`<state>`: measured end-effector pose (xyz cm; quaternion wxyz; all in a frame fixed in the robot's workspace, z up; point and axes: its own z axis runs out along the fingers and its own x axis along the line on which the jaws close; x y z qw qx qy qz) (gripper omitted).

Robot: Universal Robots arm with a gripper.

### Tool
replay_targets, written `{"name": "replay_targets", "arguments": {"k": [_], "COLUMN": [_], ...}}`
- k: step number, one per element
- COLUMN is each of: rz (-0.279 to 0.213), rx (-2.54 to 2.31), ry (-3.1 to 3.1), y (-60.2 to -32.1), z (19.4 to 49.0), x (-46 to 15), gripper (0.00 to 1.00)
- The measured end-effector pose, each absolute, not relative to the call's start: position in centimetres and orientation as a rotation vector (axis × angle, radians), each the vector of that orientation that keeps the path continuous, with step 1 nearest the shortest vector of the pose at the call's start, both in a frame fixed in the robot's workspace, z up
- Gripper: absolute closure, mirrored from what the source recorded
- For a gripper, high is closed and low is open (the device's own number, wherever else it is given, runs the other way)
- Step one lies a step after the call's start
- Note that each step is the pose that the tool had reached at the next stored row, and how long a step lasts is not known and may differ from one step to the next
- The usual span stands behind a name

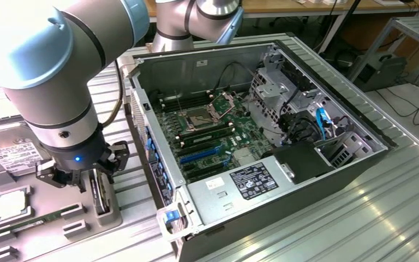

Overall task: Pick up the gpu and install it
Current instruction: 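Pick up the gpu and move the gpu toward the slot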

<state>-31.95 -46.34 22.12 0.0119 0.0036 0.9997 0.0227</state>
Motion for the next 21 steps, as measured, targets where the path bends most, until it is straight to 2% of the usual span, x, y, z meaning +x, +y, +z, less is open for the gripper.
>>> {"name": "replay_targets", "arguments": {"k": [4,5,6,7,13,14,15,17,18,21], "rz": [0.071,0.071,0.071,0.071,0.071,0.071,0.071,0.071,0.071,0.071], "rx": [0.011,0.011,0.011,0.011,0.011,0.011,0.011,0.011,0.011,0.011], "ry": [3.117,3.117,3.117,3.117,3.117,3.117,3.117,3.117,3.117,3.117], "y": [-46.34,-46.33,-46.32,-46.25,-46.07,-46.07,-46.07,-46.07,-46.07,-46.07], "z": [22.12,22.11,22.11,22.12,22.12,22.12,22.12,22.12,22.12,22.12], "x": [-31.95,-31.94,-31.94,-31.94,-31.95,-31.95,-31.95,-31.95,-31.94,-31.91], "gripper": [0.45,0.52,0.52,0.59,0.59,0.61,0.67,0.67,0.72,0.72]}}
